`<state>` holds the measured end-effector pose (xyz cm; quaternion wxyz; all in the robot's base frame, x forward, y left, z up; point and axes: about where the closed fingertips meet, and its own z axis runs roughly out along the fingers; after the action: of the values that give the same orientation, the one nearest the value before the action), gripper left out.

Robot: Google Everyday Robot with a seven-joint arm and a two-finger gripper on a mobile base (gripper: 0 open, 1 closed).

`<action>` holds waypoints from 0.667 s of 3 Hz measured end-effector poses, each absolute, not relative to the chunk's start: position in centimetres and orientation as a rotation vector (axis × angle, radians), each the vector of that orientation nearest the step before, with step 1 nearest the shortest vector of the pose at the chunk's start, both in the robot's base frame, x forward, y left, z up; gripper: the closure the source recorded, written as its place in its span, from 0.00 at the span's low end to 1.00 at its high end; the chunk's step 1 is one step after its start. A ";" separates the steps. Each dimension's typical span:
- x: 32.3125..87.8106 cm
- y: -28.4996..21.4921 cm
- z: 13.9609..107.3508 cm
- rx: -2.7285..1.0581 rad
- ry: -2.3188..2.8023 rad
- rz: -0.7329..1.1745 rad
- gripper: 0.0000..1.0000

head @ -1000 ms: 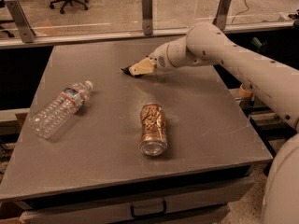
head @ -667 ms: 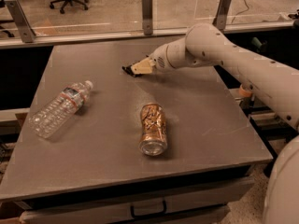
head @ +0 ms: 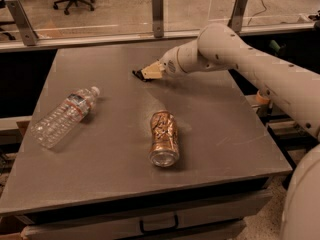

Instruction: Pick rxbar chocolate

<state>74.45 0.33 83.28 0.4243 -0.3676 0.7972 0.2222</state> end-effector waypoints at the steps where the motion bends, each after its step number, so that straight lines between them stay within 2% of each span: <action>1: 74.4 0.3 83.3 -0.920 1.994 0.556 1.00; 2: 73.6 0.2 87.3 -0.969 1.892 0.537 1.00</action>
Offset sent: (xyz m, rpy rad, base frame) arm -0.0533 -0.0126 0.2106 0.0431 -0.4772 0.2185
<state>73.59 0.19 87.29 0.4570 -0.3931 0.7676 0.2178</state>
